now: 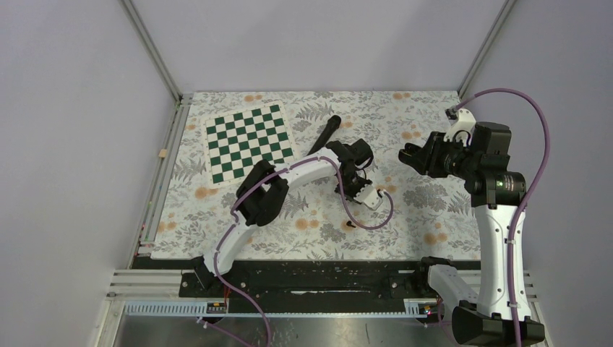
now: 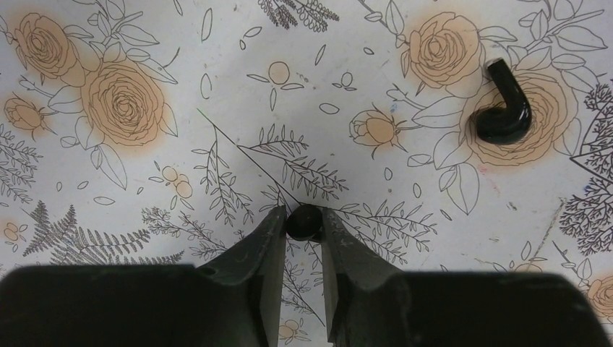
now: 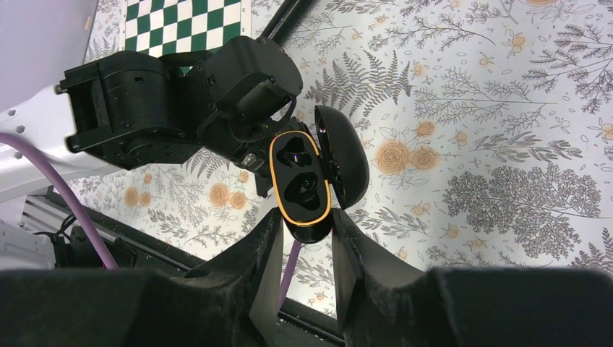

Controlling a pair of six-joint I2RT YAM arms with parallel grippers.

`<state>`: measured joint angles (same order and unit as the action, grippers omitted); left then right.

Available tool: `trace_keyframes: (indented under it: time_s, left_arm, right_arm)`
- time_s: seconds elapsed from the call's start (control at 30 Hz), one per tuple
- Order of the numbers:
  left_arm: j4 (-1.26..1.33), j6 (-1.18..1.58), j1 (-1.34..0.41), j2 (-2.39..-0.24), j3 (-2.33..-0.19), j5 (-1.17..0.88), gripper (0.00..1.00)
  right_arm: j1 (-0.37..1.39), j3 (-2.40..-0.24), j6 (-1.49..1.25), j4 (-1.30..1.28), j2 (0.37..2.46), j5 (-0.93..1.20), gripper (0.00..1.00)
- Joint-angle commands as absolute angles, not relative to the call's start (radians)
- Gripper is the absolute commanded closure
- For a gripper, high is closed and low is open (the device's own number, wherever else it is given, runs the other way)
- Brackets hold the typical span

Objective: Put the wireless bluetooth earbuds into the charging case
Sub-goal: Pick up the earbud from the center of the board, then place the earbud in the charging case.

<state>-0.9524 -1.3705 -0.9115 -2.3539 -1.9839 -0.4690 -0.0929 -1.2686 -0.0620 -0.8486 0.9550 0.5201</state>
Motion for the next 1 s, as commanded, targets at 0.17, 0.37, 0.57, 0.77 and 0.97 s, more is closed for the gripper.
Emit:
trace_keyframes:
  time_s: [0.17,0.37,0.57,0.77,0.97]
  left_arm:
    - [-0.932,-1.214,-0.889,-2.258,-1.964,-0.495,0.99]
    - [-0.648,-0.983,-0.874,-1.887,-1.611,-0.498,1.0]
    - [-0.433,-0.667,-0.863,-1.534,-1.36,-0.396,1.0]
    - [-0.131,-0.449,-0.861,-1.238,-1.192,-0.13,1.0]
    - [-0.047,-0.43,-0.861,-1.141,-1.199,-0.008,1.0]
  right_arm:
    - [-0.101,-1.251,-0.034,-0.829,0.923,0.565,1.0]
    - [-0.101,-1.163,0.049,-0.742,0.878,0.653,1.0]
    - [-0.101,-1.091,0.065,-0.664,0.905,0.743,1.0]
    - [0.075,-1.124,0.14,-0.596,0.982,0.766,1.0]
    - [0.21,-1.19,0.143,-0.457,1.073,0.767,1.0]
